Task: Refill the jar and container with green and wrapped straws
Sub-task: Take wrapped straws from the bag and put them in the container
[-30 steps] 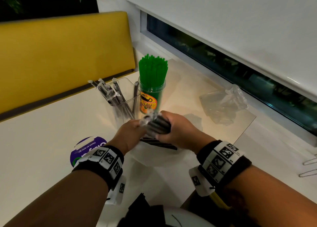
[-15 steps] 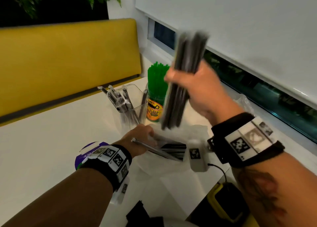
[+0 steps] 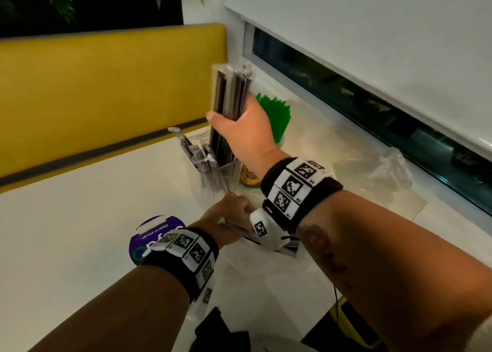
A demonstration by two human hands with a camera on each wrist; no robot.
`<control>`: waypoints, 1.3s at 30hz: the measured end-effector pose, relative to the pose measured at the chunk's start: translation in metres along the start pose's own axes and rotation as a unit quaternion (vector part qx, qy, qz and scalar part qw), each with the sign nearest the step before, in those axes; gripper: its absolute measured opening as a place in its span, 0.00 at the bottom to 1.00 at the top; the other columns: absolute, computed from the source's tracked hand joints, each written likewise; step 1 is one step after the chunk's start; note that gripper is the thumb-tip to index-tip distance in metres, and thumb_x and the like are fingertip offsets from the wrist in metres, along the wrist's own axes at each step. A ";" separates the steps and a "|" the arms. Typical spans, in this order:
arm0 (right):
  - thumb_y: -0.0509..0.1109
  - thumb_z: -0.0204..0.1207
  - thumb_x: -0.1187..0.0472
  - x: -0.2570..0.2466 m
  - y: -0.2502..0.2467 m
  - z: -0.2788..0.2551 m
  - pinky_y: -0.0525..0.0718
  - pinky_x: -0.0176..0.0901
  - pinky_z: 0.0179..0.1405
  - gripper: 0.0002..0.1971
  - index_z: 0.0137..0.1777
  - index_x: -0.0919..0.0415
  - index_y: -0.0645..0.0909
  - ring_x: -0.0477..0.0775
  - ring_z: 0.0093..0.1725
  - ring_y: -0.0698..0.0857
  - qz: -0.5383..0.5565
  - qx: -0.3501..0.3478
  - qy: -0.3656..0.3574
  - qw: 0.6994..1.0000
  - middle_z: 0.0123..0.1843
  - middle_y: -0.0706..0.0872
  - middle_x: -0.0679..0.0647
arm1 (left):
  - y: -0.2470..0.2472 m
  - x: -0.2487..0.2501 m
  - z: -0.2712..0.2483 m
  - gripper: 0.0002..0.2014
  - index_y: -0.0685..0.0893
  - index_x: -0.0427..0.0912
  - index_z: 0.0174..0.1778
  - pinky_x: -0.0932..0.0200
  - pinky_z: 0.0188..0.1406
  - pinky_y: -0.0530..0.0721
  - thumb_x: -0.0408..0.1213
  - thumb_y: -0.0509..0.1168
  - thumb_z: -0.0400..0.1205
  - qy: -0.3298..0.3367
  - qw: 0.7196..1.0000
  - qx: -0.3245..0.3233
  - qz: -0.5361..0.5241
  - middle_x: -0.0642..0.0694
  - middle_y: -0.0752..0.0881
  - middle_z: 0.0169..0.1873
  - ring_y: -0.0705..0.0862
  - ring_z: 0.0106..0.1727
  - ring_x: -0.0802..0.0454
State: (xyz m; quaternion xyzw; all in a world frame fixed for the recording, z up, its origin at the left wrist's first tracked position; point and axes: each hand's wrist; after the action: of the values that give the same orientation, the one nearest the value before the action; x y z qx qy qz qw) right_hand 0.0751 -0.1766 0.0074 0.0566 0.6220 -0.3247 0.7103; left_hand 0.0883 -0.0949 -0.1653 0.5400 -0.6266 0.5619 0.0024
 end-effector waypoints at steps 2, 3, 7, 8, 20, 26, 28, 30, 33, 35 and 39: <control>0.79 0.72 0.52 0.001 -0.004 0.003 0.85 0.36 0.53 0.23 0.65 0.55 0.79 0.43 0.49 0.86 -0.072 -0.061 0.003 0.996 0.50 0.85 0.42 | 0.006 -0.005 0.007 0.14 0.76 0.59 0.34 0.60 0.35 0.77 0.64 0.68 0.68 0.019 1.000 0.013 0.018 0.52 0.80 0.39 0.82 0.37 0.51; 0.80 0.70 0.49 0.001 -0.008 0.007 0.84 0.37 0.55 0.26 0.66 0.54 0.79 0.43 0.52 0.86 -0.104 -0.096 0.001 0.990 0.53 0.87 0.43 | 0.005 -0.003 0.006 0.14 0.74 0.60 0.33 0.62 0.35 0.74 0.63 0.68 0.68 0.036 0.999 0.027 0.016 0.52 0.79 0.39 0.81 0.37 0.51; 0.83 0.62 0.41 -0.009 -0.020 0.017 0.68 0.54 0.79 0.56 0.85 0.51 0.53 0.54 0.81 0.68 -0.148 -0.137 -0.052 0.978 0.83 0.66 0.53 | 0.002 0.001 0.000 0.18 0.82 0.52 0.42 0.58 0.42 0.82 0.61 0.67 0.67 0.062 0.997 0.037 0.031 0.50 0.80 0.45 0.85 0.46 0.48; 0.81 0.65 0.42 -0.015 -0.022 0.017 0.62 0.56 0.82 0.57 0.86 0.52 0.47 0.54 0.84 0.61 -0.156 -0.109 -0.122 0.974 0.86 0.59 0.54 | 0.002 0.001 0.000 0.20 0.84 0.51 0.45 0.55 0.46 0.85 0.60 0.68 0.66 0.056 0.997 0.034 0.029 0.49 0.81 0.48 0.85 0.47 0.48; 0.55 0.87 0.47 -0.019 -0.041 -0.013 0.60 0.45 0.80 0.26 0.82 0.57 0.67 0.53 0.81 0.66 -0.323 -0.185 -0.264 0.890 0.81 0.71 0.56 | -0.004 0.011 -0.006 0.26 0.87 0.49 0.51 0.52 0.57 0.86 0.59 0.70 0.61 0.042 0.999 0.028 0.002 0.43 0.84 0.56 0.87 0.54 0.46; 0.68 0.79 0.53 0.038 -0.078 -0.090 0.77 0.39 0.37 0.08 0.46 0.57 0.82 0.48 0.38 0.81 -0.369 -0.290 -0.102 0.877 0.40 0.84 0.50 | -0.004 0.010 -0.011 0.32 0.84 0.44 0.60 0.49 0.60 0.84 0.59 0.70 0.64 0.053 0.999 0.006 -0.004 0.43 0.87 0.58 0.86 0.60 0.43; 0.68 0.79 0.48 0.078 -0.067 -0.115 0.82 0.47 0.47 0.15 0.58 0.57 0.80 0.57 0.47 0.85 -0.413 -0.331 -0.036 0.848 0.51 0.86 0.56 | -0.004 0.010 -0.013 0.26 0.83 0.49 0.59 0.54 0.56 0.84 0.54 0.76 0.67 0.055 0.998 0.004 0.018 0.49 0.89 0.56 0.87 0.57 0.49; 0.65 0.81 0.51 0.106 -0.055 -0.126 0.83 0.50 0.54 0.16 0.65 0.56 0.78 0.62 0.55 0.86 -0.459 -0.338 0.023 0.821 0.58 0.85 0.57 | -0.003 0.014 -0.018 0.27 0.82 0.56 0.60 0.56 0.56 0.86 0.50 0.80 0.65 0.065 0.998 -0.012 0.012 0.56 0.88 0.55 0.87 0.55 0.55; 0.57 0.84 0.53 0.125 -0.058 -0.122 0.82 0.52 0.60 0.18 0.69 0.57 0.77 0.63 0.60 0.84 -0.497 -0.305 0.064 0.810 0.60 0.85 0.57 | 0.001 0.017 -0.022 0.28 0.79 0.64 0.61 0.50 0.59 0.86 0.60 0.73 0.63 0.090 0.995 -0.037 0.021 0.60 0.85 0.57 0.86 0.56 0.57; 0.54 0.82 0.47 0.127 -0.067 -0.119 0.81 0.53 0.63 0.24 0.72 0.57 0.76 0.62 0.62 0.83 -0.517 -0.316 0.031 0.795 0.62 0.84 0.57 | 0.002 0.010 -0.021 0.32 0.74 0.71 0.66 0.48 0.61 0.86 0.59 0.71 0.63 0.096 0.993 -0.059 0.025 0.59 0.82 0.63 0.85 0.61 0.54; 0.71 0.74 0.55 0.134 -0.071 -0.121 0.73 0.51 0.76 0.32 0.79 0.57 0.68 0.59 0.75 0.74 -0.484 -0.366 0.020 0.795 0.76 0.73 0.55 | -0.004 -0.005 -0.021 0.40 0.72 0.63 0.73 0.62 0.65 0.80 0.34 0.74 0.65 0.105 0.992 -0.068 -0.032 0.54 0.75 0.70 0.78 0.68 0.56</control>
State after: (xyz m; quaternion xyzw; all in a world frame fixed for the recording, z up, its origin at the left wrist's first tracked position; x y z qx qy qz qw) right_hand -0.0636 -0.2261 -0.1200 -0.5094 0.6549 -0.3725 0.4156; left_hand 0.0807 -0.0759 -0.1580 0.4966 -0.6421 0.5709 0.1233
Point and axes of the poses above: each hand's wrist, its own z-axis towards the middle knuckle, its own y-axis out of the palm, x = y × z
